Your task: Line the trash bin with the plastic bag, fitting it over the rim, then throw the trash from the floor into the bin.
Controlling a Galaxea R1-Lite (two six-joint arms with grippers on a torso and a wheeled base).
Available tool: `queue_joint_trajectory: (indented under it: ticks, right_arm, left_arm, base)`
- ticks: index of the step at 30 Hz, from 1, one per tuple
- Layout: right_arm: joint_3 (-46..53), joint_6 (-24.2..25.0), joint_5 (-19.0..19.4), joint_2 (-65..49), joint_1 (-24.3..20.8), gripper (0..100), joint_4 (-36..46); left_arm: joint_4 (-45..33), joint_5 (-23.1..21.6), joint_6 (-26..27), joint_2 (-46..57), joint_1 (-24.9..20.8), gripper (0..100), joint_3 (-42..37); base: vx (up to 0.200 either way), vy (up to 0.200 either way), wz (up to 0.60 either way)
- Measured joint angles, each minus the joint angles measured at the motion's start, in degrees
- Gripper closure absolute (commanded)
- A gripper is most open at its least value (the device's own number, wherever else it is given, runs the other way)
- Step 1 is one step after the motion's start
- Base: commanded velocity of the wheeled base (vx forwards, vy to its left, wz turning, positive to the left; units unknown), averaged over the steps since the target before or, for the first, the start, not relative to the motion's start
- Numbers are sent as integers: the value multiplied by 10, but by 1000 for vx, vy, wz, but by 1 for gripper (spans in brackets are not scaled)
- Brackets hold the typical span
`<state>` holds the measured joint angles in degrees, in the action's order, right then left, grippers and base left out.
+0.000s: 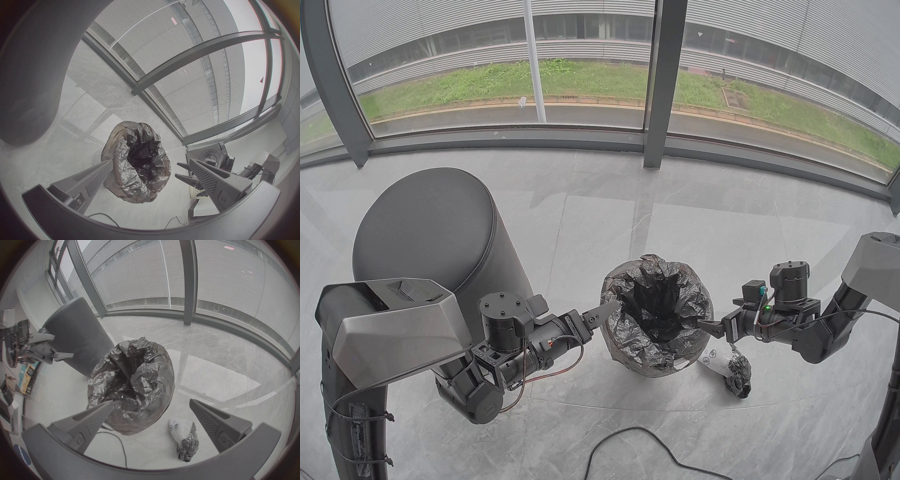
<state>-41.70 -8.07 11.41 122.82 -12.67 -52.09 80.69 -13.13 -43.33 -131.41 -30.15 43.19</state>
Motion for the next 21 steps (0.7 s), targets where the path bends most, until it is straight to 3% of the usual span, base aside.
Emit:
queue_joint_trajectory:
  ticks: [9, 21]
  right_arm:
    - [-77, -1, -74, 44, -14, 0, 48]
    - [-22, -10, -76, 33, 19, 0, 52]
  left_arm:
    - [7, 1, 3, -2, -3, 0, -1]
    - [16, 0, 4, -7, -4, 0, -2]
  base:
    - [0, 0, 0]
    - [0, 0, 0]
